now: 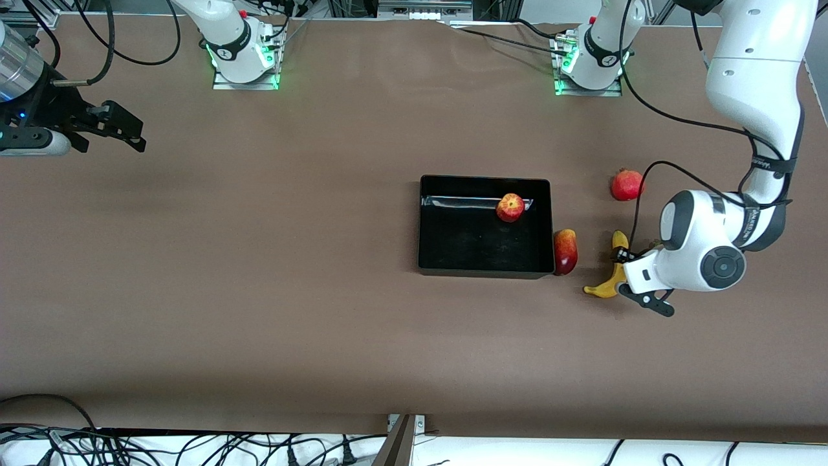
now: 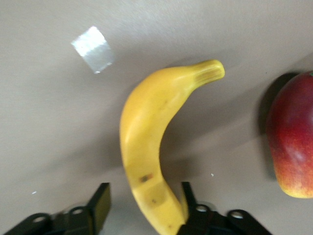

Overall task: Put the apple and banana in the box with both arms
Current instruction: 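Close the left gripper on the banana and lift it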

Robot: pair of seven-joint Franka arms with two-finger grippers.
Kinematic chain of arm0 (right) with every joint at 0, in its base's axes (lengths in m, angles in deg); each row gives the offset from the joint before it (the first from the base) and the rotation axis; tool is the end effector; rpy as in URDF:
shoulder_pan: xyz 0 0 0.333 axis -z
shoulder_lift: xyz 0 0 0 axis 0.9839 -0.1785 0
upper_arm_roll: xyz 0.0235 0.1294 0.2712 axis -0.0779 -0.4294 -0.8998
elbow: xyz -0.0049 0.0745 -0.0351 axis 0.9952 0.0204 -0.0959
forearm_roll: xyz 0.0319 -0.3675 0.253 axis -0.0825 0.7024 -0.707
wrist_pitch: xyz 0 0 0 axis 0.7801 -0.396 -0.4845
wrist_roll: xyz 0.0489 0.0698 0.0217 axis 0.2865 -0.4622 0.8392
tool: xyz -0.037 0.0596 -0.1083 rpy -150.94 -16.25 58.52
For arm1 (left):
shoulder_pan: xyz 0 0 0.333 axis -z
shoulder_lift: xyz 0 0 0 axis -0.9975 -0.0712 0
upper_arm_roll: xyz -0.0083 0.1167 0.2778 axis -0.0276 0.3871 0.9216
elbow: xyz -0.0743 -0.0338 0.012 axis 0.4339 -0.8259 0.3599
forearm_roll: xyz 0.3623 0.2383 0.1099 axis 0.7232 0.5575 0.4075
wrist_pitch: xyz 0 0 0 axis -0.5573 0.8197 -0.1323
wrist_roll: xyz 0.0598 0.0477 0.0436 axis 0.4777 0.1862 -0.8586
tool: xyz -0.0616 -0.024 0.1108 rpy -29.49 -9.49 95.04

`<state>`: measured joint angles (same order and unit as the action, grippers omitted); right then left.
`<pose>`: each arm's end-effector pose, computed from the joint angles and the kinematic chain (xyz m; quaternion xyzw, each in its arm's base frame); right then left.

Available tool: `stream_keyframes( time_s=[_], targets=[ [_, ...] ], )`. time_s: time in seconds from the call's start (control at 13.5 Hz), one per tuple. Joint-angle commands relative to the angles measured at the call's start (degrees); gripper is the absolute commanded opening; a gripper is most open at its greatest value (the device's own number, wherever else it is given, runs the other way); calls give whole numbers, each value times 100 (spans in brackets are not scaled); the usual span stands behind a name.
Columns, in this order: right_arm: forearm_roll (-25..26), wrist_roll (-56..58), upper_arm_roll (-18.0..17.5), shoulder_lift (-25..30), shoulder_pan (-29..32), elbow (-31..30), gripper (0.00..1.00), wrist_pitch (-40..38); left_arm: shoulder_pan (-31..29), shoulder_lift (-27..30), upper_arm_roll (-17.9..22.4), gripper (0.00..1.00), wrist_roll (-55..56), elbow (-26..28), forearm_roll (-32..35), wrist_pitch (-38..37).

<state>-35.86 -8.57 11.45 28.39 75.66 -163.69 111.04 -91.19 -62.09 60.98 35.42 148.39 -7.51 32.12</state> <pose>0.5961 0.0565 0.5831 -1.0000 -0.0058 -0.0020 0.0033 0.6846 -0.0082 0.1326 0.9654 -0.2218 -0.1366 0.0101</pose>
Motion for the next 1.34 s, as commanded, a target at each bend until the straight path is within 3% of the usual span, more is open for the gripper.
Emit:
stream_keyframes(
  time_s=[0.0, 0.07, 0.15, 0.59, 0.82, 0.89, 1.11, 1.26],
  targets=[
    [-38, -47, -34, -6, 63, 82, 100, -84, -87, -109, -41, 30, -85, -7, 124, 65],
    [-38, -47, -34, -14, 63, 90, 100, -84, -88, -118, -41, 13, -111, -7, 132, 91],
    [-38, -47, -34, -15, 63, 90, 100, -84, -79, -118, -41, 5, -94, -24, 133, 83],
    [-38, -47, -34, -15, 63, 90, 100, -66, -79, 118, -50, 5, -32, -252, 98, -302],
    [-38, -47, -34, -15, 63, 90, 100, -66, 0, 243, -120, 2, -6, -1373, 36, -1661],
    [-38, -47, -34, -15, 63, 90, 100, -66, 122, 225, -181, 2, 247, -1709, 1, -2084],
    [-38, -47, -34, -15, 63, 90, 100, -57, 719, 277, -304, 2, 2272, -1721, -1024, -2412],
    [-38, -47, -34, -15, 63, 90, 100, -57, 1228, 287, -549, 2, 3618, -1721, -1212, -2405]
  ],
)
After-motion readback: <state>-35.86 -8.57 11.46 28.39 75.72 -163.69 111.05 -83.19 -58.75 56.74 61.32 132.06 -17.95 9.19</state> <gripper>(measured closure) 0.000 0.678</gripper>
